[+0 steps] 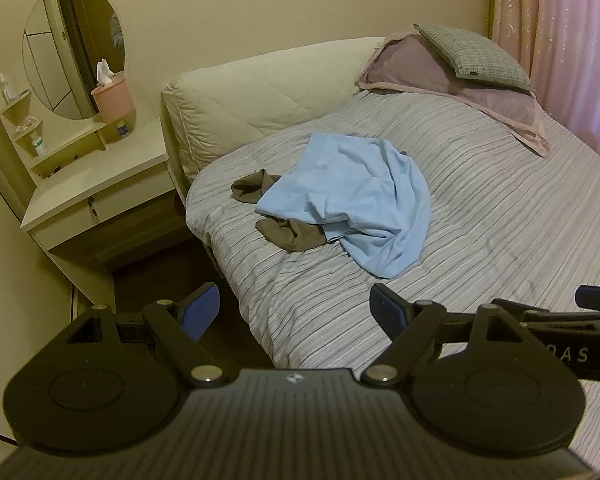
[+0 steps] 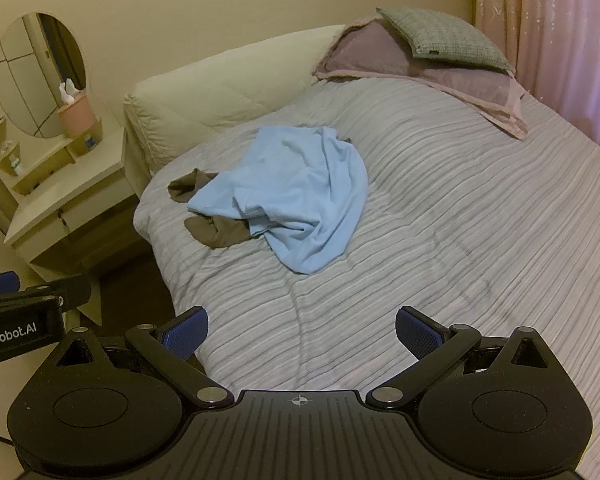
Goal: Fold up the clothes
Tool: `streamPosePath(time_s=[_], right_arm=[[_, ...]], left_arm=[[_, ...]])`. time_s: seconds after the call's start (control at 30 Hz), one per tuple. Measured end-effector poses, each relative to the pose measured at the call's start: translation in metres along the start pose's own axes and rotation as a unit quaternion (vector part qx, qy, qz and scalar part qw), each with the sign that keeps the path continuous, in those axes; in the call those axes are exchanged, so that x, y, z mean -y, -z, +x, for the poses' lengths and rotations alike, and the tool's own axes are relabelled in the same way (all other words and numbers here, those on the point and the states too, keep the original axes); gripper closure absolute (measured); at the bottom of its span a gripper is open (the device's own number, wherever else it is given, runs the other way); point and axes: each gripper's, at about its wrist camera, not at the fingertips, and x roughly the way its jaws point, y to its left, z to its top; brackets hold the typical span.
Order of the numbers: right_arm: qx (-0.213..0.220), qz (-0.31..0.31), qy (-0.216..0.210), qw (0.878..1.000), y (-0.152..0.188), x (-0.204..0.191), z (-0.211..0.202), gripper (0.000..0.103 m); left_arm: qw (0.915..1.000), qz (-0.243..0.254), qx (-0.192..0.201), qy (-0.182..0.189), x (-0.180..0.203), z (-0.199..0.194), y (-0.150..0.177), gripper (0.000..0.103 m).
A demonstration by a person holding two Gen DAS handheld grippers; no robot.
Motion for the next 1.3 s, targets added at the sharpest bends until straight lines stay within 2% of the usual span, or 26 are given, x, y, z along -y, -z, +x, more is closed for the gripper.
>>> streamPosePath(time_s=[0.3,0.5,0.9,1.3], right_arm=[[-0.013,0.012,0.018,1.0,-0.003,-0.001,0.018,0.001],[-0.03,0.027,0.027,0.999,-0.009,-0.005,0.042,0.001],[-0.077,0.069,0.055,0.993,-0.033,-0.005,0.116,0.001],[-0.095,0.109,0.076,0.987,-0.072,0.002,0.184,0.001]], left_arm=[[0.9999,-0.001,-0.014,0.009,-0.007,0.019,-0.004,0.023],[0.9993,0.005,-0.023,0.029,-0.014,0.042,-0.011,0.023],[0.9951,0.017,-0.083,0.051,-0.035,0.126,-0.032,0.025],[0.9902,0.043,-0.106,0.08,-0.033,0.214,-0.072,0.025]])
